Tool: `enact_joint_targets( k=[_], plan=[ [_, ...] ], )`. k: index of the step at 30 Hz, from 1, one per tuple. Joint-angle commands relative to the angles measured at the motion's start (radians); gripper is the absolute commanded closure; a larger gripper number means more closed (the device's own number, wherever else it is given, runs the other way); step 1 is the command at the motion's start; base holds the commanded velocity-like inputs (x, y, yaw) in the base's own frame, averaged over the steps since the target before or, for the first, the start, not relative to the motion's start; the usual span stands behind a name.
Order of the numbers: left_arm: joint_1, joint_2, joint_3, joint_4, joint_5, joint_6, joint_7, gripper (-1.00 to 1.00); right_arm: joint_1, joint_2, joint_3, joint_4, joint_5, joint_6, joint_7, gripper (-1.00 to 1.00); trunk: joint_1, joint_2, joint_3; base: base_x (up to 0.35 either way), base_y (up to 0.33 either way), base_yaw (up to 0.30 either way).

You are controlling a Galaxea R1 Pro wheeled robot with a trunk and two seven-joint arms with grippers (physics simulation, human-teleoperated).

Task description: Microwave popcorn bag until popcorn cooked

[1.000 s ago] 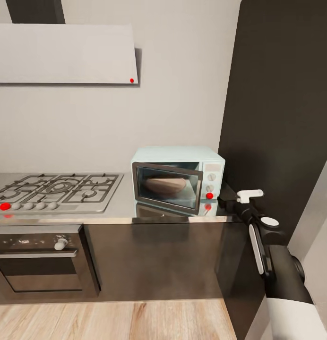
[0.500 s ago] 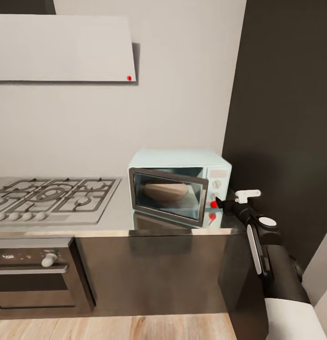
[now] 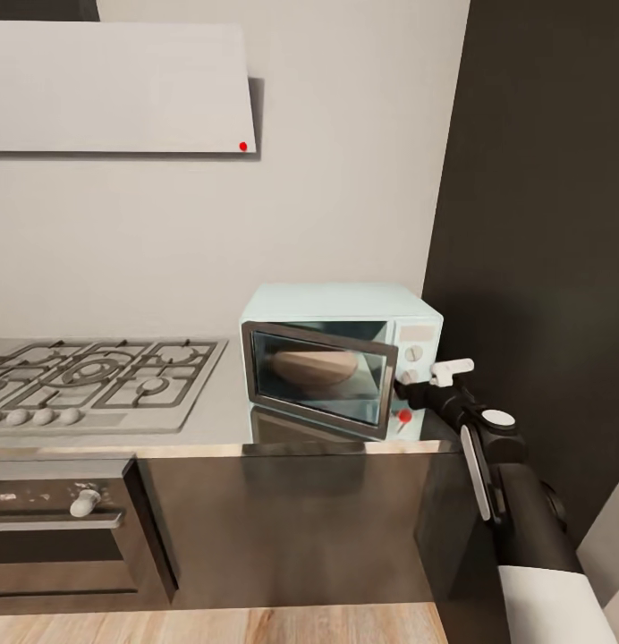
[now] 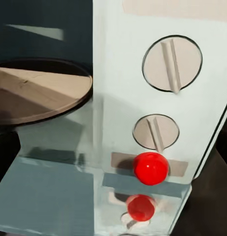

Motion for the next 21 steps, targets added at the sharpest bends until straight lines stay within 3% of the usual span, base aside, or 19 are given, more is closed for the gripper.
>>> enact_joint_targets(
  k=[1, 4, 13, 15, 17, 21],
  plan=[
    [0.000, 0.000, 0.003, -0.001, 0.006, -0.001, -0.001, -1.00, 0.000, 0.001, 0.017, -0.001, -0.005, 0.012, 0.031, -1.00, 0.000, 0.000, -0.001, 0.000, 0.000, 0.000],
    [0.000, 0.000, 0.003, -0.001, 0.006, -0.001, -0.001, -1.00, 0.000, 0.001, 0.019, -0.002, -0.004, 0.019, 0.090, -1.00, 0.000, 0.000, -0.001, 0.000, 0.000, 0.000],
    [0.000, 0.000, 0.003, -0.001, 0.006, -0.001, -0.001, -1.00, 0.000, 0.001, 0.020, -0.002, -0.005, 0.019, 0.104, -1.00, 0.000, 0.000, -0.001, 0.000, 0.000, 0.000],
    [0.000, 0.000, 0.003, -0.001, 0.006, -0.001, -0.001, -1.00, 0.000, 0.000, 0.020, -0.002, -0.005, 0.018, 0.134, -1.00, 0.000, 0.000, -0.001, 0.000, 0.000, 0.000],
    [0.000, 0.000, 0.003, -0.001, 0.006, -0.001, -0.001, -1.00, 0.000, -0.003, 0.017, -0.001, -0.004, 0.010, 0.232, -1.00, 0.000, 0.000, -0.001, 0.000, 0.000, 0.000],
    [0.000, 0.000, 0.003, -0.001, 0.006, -0.001, -0.001, -1.00, 0.000, -0.007, 0.015, 0.001, -0.003, 0.006, 0.273, -1.00, 0.000, 0.000, -0.001, 0.000, 0.000, 0.000]
  ],
)
